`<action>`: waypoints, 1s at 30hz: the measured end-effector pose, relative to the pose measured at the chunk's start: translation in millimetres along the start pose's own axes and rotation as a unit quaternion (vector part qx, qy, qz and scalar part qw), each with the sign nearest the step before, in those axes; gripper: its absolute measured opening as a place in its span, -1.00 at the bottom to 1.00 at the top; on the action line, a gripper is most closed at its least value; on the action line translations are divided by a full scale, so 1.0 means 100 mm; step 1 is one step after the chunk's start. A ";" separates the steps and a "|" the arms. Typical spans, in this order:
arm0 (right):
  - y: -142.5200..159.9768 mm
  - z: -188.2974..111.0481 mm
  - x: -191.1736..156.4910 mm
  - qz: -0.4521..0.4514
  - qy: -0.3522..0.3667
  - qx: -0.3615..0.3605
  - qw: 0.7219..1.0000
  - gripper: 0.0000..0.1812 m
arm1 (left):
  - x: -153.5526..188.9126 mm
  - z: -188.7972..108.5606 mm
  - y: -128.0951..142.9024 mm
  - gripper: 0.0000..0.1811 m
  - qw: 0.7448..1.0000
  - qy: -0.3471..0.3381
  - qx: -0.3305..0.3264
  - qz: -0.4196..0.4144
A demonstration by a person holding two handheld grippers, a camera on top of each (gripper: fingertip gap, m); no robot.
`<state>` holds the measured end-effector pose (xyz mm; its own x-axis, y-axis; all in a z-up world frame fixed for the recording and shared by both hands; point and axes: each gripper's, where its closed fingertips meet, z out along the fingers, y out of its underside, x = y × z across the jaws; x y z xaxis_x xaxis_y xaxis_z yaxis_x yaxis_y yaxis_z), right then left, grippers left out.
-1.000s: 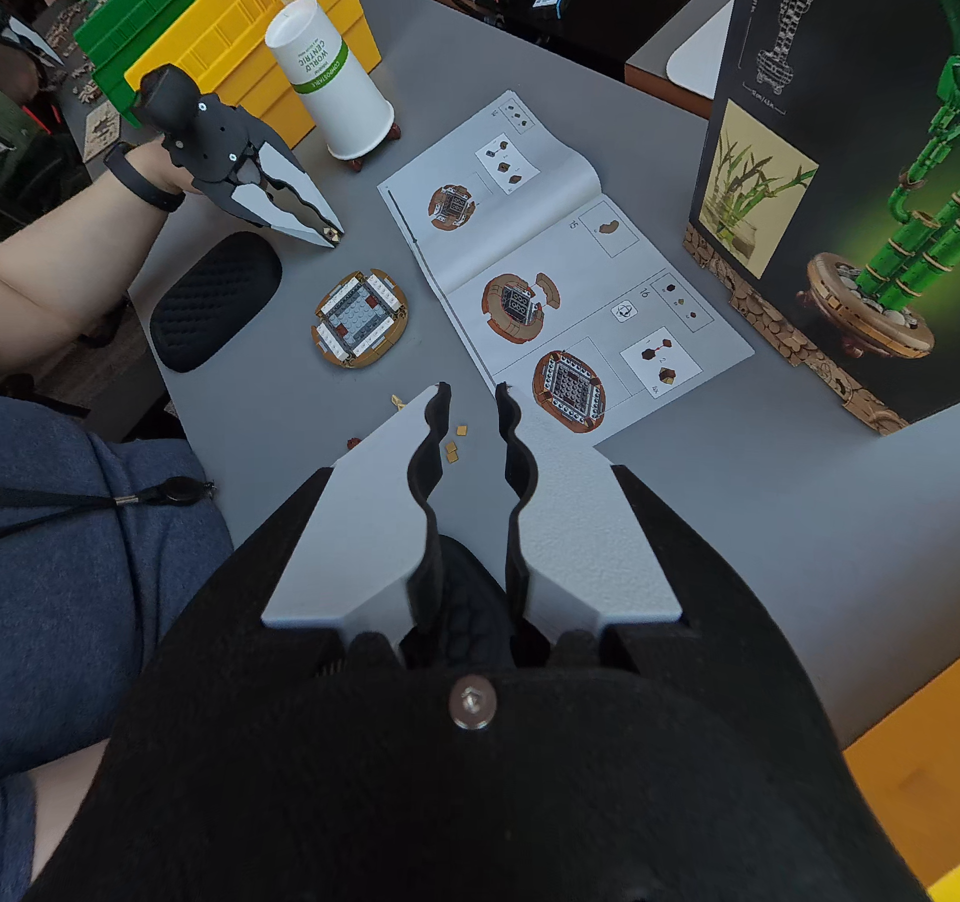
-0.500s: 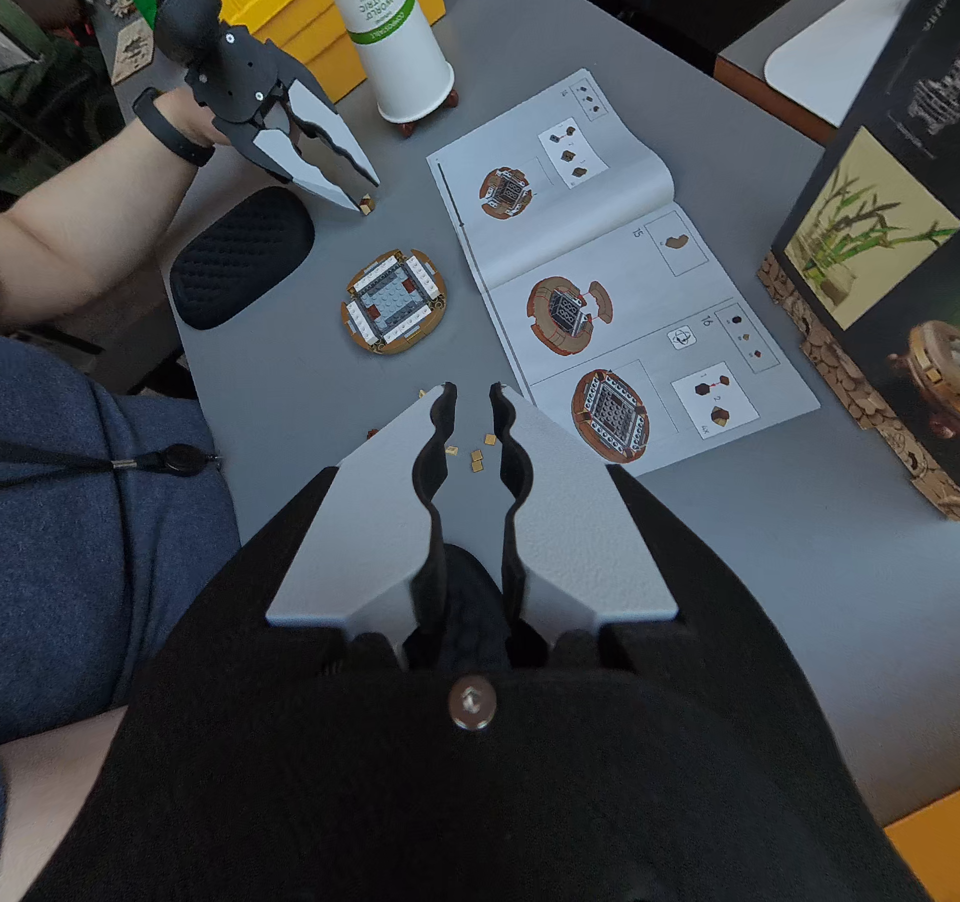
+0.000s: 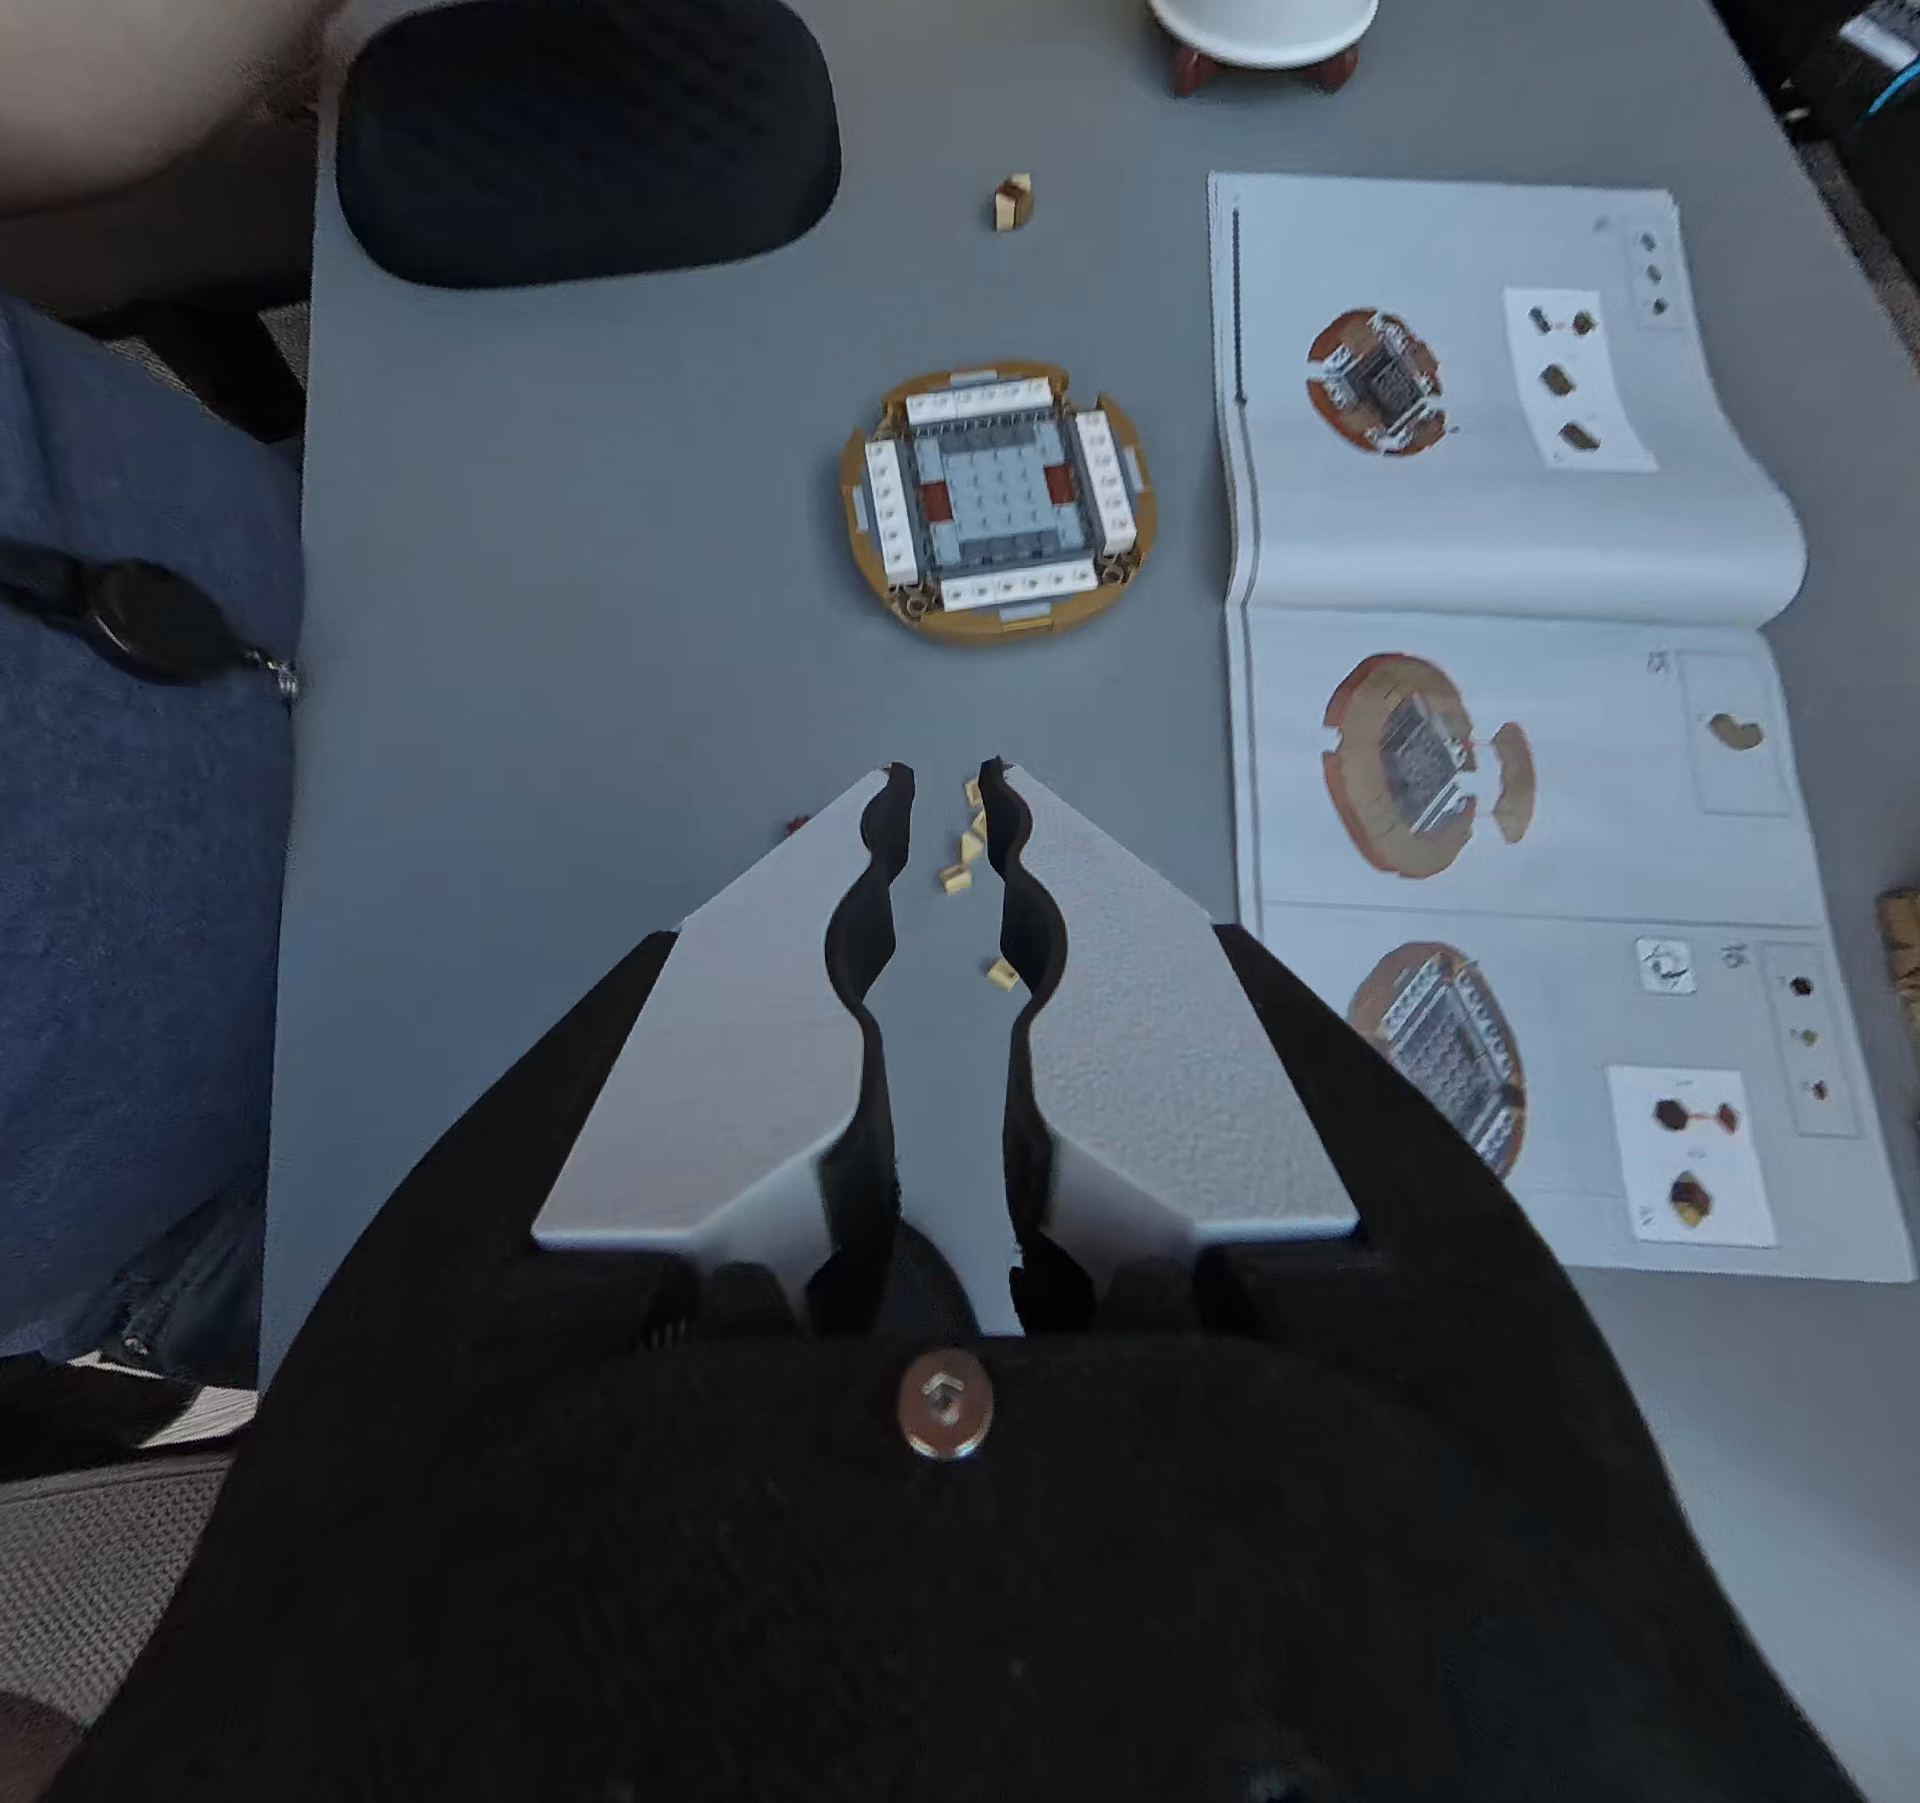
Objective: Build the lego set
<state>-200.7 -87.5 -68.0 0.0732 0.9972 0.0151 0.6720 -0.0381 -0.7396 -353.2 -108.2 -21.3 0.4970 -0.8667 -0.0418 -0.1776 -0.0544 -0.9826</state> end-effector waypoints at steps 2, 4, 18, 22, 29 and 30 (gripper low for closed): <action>0.23 0.05 -0.09 0.039 0.008 0.007 0.999 -0.87 | 0.18 0.04 -0.01 -0.49 1.000 0.019 -0.003 -0.001; 0.35 0.07 -0.19 0.080 0.022 0.032 0.996 -0.87 | 0.29 0.08 0.01 -0.43 0.999 0.032 -0.010 -0.009; 0.83 0.36 -0.36 0.153 0.067 -0.066 0.984 -0.74 | 0.60 0.28 -0.02 -0.43 0.998 0.059 -0.033 -0.006; 0.89 0.40 -0.38 0.147 0.069 -0.085 0.983 -0.87 | 0.70 0.29 0.06 -0.44 0.997 0.060 -0.050 0.002; 0.64 0.27 -0.52 0.259 0.015 0.022 0.965 -0.87 | 0.87 0.34 0.15 -0.45 0.996 0.072 -0.061 0.003; 0.58 0.21 -0.55 0.279 0.002 0.046 0.959 -0.87 | 0.91 0.35 0.16 -0.44 0.995 0.077 -0.061 0.007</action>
<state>-181.3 -143.1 -125.7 0.4057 0.8230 -0.3976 0.4588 -0.5596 -0.6902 -280.7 -170.8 -46.8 0.3587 -0.9333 -0.0178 -0.2894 -0.0931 -0.9527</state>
